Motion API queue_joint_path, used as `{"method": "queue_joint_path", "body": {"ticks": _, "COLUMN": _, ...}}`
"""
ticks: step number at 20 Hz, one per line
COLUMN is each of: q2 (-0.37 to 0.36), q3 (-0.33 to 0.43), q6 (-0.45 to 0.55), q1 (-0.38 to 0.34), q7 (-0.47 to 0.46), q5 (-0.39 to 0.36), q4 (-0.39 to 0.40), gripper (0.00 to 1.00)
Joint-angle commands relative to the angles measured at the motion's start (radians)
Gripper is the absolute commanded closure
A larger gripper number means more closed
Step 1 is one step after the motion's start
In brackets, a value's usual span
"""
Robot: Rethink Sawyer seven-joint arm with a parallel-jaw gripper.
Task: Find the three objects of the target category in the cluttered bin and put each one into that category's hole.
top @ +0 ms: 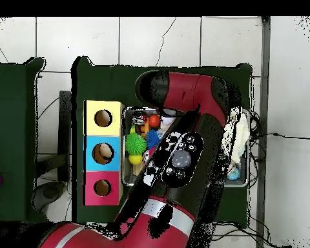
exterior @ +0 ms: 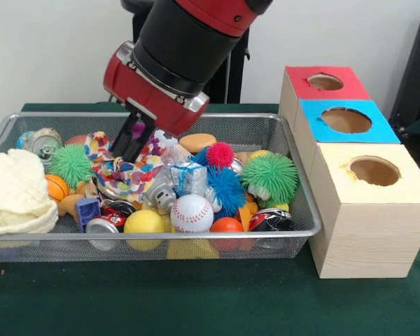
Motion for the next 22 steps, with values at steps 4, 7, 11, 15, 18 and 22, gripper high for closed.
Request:
{"method": "queue_joint_path", "body": {"ticks": 4, "q2": -0.124, "q3": 0.344, "q6": 0.213, "q1": -0.174, "q7": -0.295, "q5": 0.054, "q4": 0.093, "gripper": 1.00}}
{"method": "queue_joint_path", "body": {"ticks": 7, "q2": -0.135, "q3": 0.376, "q6": 0.194, "q1": -0.187, "q7": -0.289, "q5": 0.028, "q4": 0.108, "gripper": 1.00}}
{"method": "queue_joint_path", "body": {"ticks": 11, "q2": -0.140, "q3": 0.428, "q6": 0.169, "q1": -0.208, "q7": -0.296, "q5": -0.009, "q4": 0.116, "gripper": 1.00}}
{"method": "queue_joint_path", "body": {"ticks": 15, "q2": -0.133, "q3": 0.448, "q6": 0.193, "q1": -0.198, "q7": -0.268, "q5": -0.039, "q4": 0.086, "gripper": 1.00}}
{"method": "queue_joint_path", "body": {"ticks": 18, "q2": -0.129, "q3": 0.446, "q6": 0.237, "q1": -0.173, "q7": -0.240, "q5": -0.068, "q4": 0.042, "gripper": 1.00}}
{"method": "queue_joint_path", "body": {"ticks": 22, "q2": -0.101, "q3": 0.422, "q6": 0.356, "q1": -0.118, "q7": -0.173, "q5": -0.104, "q4": -0.062, "gripper": 1.00}}
